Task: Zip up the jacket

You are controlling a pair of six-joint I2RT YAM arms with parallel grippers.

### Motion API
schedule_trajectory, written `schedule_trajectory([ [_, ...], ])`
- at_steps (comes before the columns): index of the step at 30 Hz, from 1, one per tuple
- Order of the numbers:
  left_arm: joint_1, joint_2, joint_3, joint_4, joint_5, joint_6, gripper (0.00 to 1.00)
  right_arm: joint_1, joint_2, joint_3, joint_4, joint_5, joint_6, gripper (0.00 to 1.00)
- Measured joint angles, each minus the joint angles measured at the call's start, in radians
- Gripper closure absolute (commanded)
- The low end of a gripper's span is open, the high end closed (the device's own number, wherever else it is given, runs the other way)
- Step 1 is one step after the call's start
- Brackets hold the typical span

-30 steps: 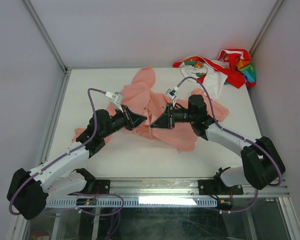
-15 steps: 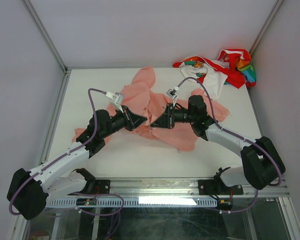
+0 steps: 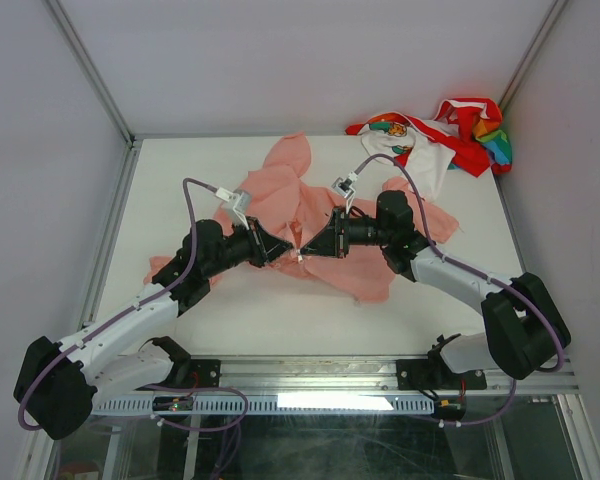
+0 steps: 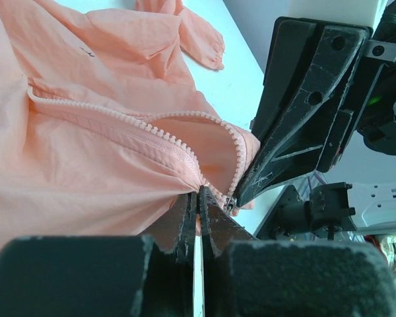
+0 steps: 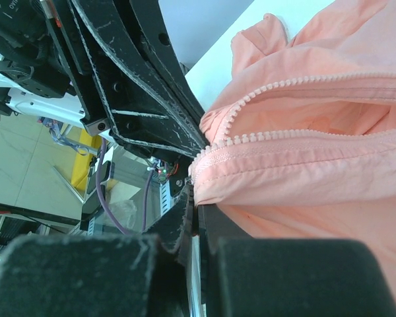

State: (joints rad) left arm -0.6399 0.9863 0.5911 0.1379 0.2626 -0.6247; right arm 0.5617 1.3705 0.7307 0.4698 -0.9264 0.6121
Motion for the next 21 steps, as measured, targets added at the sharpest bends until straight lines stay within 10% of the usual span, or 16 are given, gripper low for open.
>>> schedule_trajectory([
  [9, 0.000, 0.000, 0.001, -0.027, 0.009, 0.005, 1.00, 0.002, 0.003, 0.009, -0.021, 0.002, 0.005, 1.00],
  [21, 0.001, -0.032, 0.002, -0.056, -0.030, -0.123, 0.67, 0.005, 0.030, 0.050, -0.055, 0.005, 0.037, 1.00],
])
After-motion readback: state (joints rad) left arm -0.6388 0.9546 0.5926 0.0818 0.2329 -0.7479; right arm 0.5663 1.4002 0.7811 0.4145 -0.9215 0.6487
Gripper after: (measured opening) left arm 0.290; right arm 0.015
